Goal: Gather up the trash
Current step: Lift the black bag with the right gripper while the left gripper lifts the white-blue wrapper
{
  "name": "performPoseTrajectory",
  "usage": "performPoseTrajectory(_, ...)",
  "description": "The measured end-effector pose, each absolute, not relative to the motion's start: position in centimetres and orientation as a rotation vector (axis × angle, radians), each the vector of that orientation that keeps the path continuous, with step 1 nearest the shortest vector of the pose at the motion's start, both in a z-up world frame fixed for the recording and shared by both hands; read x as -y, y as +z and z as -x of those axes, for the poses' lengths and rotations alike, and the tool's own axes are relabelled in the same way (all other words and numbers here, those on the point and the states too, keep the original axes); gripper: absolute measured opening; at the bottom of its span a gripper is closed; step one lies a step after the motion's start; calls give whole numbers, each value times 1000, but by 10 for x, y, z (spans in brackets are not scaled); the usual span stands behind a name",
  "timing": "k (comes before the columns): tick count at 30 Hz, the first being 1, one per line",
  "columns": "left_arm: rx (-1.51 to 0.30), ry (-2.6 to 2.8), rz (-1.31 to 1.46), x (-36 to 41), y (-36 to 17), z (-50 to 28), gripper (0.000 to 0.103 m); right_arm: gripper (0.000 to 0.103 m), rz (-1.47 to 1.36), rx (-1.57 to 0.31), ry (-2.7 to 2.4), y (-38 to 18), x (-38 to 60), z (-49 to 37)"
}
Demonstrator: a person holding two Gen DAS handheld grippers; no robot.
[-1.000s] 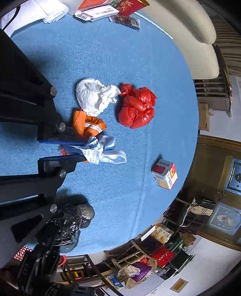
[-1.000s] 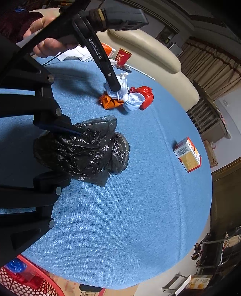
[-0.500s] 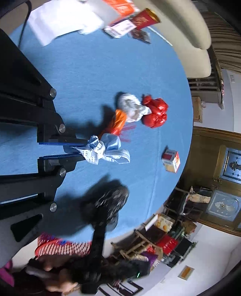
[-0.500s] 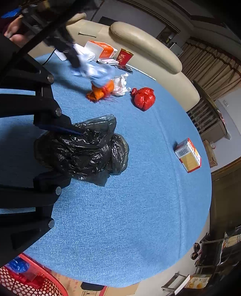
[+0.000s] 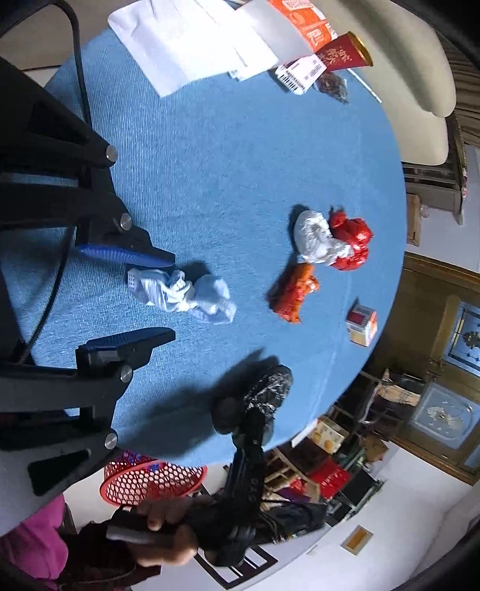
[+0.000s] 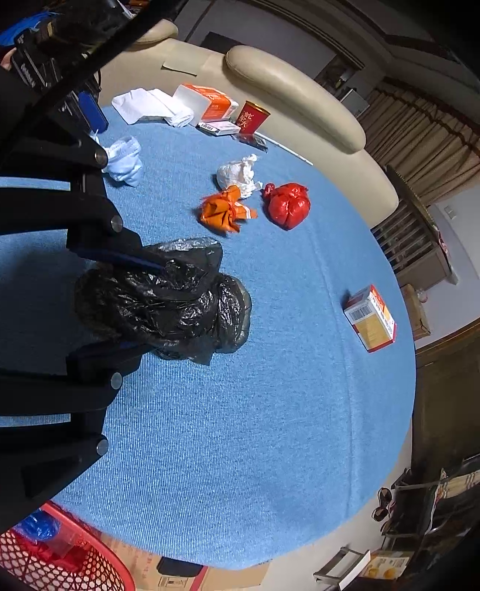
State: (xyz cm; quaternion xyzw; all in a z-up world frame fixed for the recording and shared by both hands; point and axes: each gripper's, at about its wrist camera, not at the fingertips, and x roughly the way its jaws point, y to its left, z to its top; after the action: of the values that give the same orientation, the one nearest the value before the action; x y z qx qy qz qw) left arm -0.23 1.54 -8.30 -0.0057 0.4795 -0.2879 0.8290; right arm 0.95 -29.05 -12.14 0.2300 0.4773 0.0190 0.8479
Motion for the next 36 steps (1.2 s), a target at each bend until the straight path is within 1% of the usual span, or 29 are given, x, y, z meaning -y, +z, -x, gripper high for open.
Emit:
performPoseTrajectory(6, -1012, -587, -19, -17, -80, -5, 35, 38, -509, -1002, 28, -118, 297, -7)
performPoseTrajectory(8, -1014, -596, -34, -8, -80, -9, 38, 38, -534, -1006, 36, -118, 298, -8)
performPoseTrajectory(9, -1016, -603, -45, -2, -82, -11, 43, 38, -546, -1010, 47, -119, 298, -8)
performPoseTrajectory(10, -1017, -606, -58, 4, -83, -12, 46, 39, -557, -1011, 57, -119, 298, -9)
performPoseTrajectory(12, -1019, -614, -105, 18, -85, -12, 46, 39, -556, -1010, 56, -118, 297, -11)
performPoseTrajectory(14, -1022, -617, -140, 28, -90, -13, 47, 55, -567, -1009, 61, -117, 297, -12)
performPoseTrajectory(15, -1031, -616, -151, 32, -93, -14, 47, 64, -578, -998, 60, -116, 298, -12)
performPoseTrajectory(23, -1076, -556, -181, 37, -111, -22, 47, 64, -513, -981, 57, -117, 285, -24)
performPoseTrajectory(26, -1076, -549, -180, 35, -112, -21, 47, 62, -460, -994, 43, -124, 276, -27)
performPoseTrajectory(27, -1074, -545, -183, 34, -113, -21, 46, 56, -446, -996, 36, -126, 274, -27)
performPoseTrajectory(28, -1075, -544, -185, 34, -114, -22, 43, 46, -427, -1002, 28, -128, 272, -28)
performPoseTrajectory(29, -1078, -544, -187, 34, -116, -22, 39, 41, -412, -1008, 24, -130, 271, -28)
performPoseTrajectory(30, -1084, -545, -187, 34, -117, -23, 32, 40, -401, -1006, 24, -130, 270, -28)
performPoseTrajectory(31, -1088, -545, -187, 34, -118, -22, 30, 38, -396, -1002, 24, -130, 270, -27)
performPoseTrajectory(32, -1083, -546, -184, 35, -118, -21, 30, 37, -387, -995, 23, -128, 269, -26)
performPoseTrajectory(34, -1074, -550, -174, 33, -116, -20, 29, 31, -372, -983, 22, -124, 269, -23)
performPoseTrajectory(36, -1064, -553, -163, 32, -112, -19, 28, 31, -360, -968, 25, -119, 269, -19)
